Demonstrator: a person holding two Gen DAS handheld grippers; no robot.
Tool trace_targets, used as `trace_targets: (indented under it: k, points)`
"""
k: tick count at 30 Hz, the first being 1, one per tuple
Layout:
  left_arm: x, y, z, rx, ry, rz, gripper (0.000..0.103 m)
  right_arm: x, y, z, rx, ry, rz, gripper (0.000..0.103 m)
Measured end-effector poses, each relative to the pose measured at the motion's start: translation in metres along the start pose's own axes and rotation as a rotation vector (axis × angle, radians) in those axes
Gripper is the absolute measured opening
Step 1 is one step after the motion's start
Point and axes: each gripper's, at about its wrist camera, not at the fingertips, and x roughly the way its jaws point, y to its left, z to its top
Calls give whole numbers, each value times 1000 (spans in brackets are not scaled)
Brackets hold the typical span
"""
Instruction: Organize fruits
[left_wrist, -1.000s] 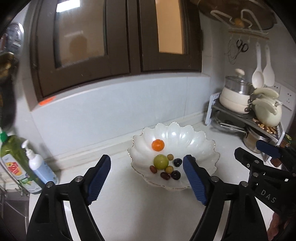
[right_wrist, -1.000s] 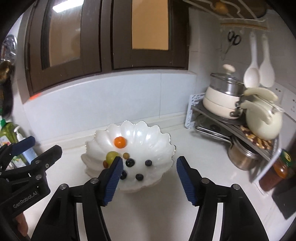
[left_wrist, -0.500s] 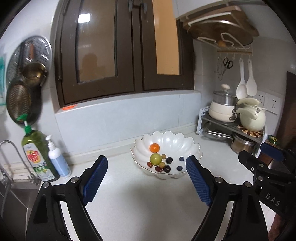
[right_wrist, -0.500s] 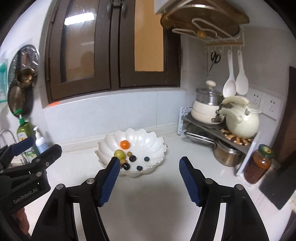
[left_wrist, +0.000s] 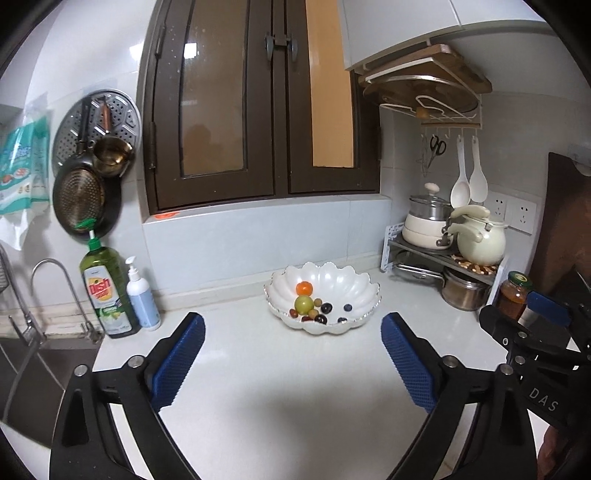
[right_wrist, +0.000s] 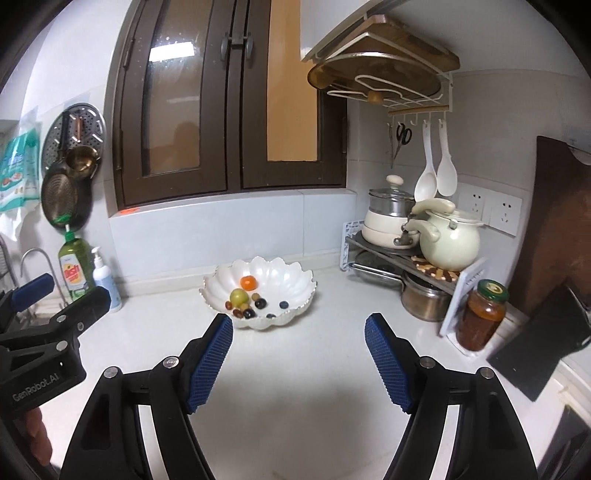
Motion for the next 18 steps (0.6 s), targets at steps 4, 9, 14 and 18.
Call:
trace_targets:
  k: [4,9,14,18]
  points:
    - [-24,-1,-9,1,-10,6,99,-22,0,-8,1,-12,2,79]
    - [-52,-1,-19,-1,-17,7,99,-48,0,-19,9,-16,-1,79]
    - [-74,-1,-30,15,-21,7,101,-71,1,-31,18,-18,-5,79]
    - [-88,3,-35,11,-17,-3,101,-87,3,-39,25,-20,-6,79]
